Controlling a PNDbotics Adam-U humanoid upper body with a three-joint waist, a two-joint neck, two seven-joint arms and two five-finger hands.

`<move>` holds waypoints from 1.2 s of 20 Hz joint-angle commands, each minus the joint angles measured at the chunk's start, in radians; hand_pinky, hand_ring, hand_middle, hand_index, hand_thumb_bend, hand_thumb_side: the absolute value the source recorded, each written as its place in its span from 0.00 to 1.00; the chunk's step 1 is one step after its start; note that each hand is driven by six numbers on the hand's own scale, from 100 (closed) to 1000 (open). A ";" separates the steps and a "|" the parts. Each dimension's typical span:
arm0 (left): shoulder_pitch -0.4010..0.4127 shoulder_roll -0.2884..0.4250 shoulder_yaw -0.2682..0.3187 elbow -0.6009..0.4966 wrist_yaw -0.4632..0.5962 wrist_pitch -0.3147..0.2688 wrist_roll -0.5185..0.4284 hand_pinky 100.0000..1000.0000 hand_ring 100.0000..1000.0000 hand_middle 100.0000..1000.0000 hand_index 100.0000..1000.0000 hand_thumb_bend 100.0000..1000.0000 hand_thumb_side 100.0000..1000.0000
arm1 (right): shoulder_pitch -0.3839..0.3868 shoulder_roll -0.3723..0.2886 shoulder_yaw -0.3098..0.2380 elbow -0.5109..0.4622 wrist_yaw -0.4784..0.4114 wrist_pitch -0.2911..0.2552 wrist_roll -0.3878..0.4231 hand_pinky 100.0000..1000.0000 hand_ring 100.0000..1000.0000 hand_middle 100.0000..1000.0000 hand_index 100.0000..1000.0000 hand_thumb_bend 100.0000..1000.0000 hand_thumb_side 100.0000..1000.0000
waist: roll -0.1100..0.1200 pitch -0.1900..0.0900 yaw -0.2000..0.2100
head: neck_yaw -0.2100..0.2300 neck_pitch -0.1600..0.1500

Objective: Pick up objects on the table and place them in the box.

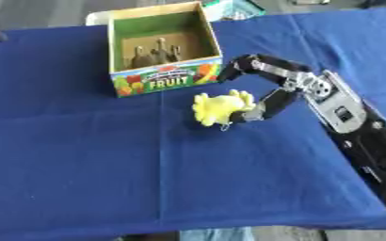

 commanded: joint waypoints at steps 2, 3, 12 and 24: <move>-0.002 0.003 0.019 -0.025 0.005 0.010 -0.001 0.75 0.50 0.54 0.73 0.00 0.56 | -0.018 -0.004 -0.002 0.022 0.039 -0.022 0.009 0.79 0.78 0.66 0.77 0.49 0.20 | -0.001 -0.013 0.002 | -0.002 0.005; -0.001 0.001 0.020 -0.026 0.006 0.011 -0.001 0.75 0.50 0.54 0.73 0.00 0.56 | -0.018 -0.002 -0.002 0.028 0.047 -0.026 0.010 0.79 0.78 0.66 0.76 0.48 0.21 | -0.001 -0.012 0.002 | -0.001 0.005; 0.004 -0.007 0.019 -0.031 0.003 0.017 -0.008 0.76 0.50 0.54 0.73 0.00 0.57 | -0.013 0.017 0.005 0.066 0.136 -0.055 0.001 0.76 0.72 0.58 0.69 0.45 0.15 | -0.002 -0.009 0.001 | -0.001 0.005; 0.007 -0.010 0.017 -0.027 -0.003 0.019 -0.014 0.76 0.50 0.54 0.73 0.00 0.57 | -0.010 0.020 -0.006 0.088 0.215 -0.046 -0.128 0.64 0.56 0.47 0.60 0.22 0.00 | -0.001 -0.010 0.002 | 0.003 0.005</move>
